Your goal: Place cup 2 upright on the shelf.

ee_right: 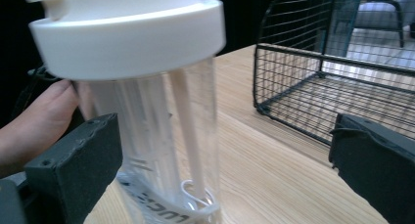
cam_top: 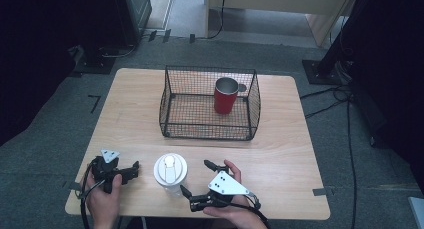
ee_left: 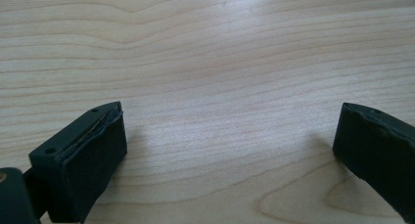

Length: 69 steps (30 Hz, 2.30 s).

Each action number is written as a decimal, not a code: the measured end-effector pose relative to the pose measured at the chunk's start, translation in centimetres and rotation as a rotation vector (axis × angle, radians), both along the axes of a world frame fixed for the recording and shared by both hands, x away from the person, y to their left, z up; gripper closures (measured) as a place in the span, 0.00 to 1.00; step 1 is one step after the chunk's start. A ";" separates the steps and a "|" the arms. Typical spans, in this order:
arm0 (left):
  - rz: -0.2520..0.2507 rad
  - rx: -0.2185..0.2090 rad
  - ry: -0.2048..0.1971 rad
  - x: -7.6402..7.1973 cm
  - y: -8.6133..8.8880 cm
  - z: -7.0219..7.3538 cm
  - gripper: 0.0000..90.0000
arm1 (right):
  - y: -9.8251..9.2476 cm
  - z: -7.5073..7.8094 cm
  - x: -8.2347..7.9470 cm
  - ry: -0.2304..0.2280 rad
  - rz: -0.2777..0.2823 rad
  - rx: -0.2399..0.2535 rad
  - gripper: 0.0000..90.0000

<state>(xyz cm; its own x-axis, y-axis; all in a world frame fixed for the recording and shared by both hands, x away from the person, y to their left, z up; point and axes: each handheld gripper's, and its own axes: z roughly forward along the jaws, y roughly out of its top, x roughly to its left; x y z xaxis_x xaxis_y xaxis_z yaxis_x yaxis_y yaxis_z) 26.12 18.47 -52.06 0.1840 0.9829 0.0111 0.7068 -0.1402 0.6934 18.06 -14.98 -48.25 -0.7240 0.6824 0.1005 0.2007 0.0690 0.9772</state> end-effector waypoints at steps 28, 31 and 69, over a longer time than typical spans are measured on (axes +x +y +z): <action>-0.002 0.001 0.000 0.0 0.0 0.0 0.00 | 5.6 0.8 1.1 0.004 0.064 0.019 0.15; -0.001 0.001 0.000 0.0 0.0 0.0 0.00 | 6.0 0.9 1.2 -0.002 0.055 0.012 0.16; -0.002 0.002 0.002 0.1 -0.1 0.0 0.00 | 7.2 3.8 2.1 -0.100 -0.006 0.005 0.17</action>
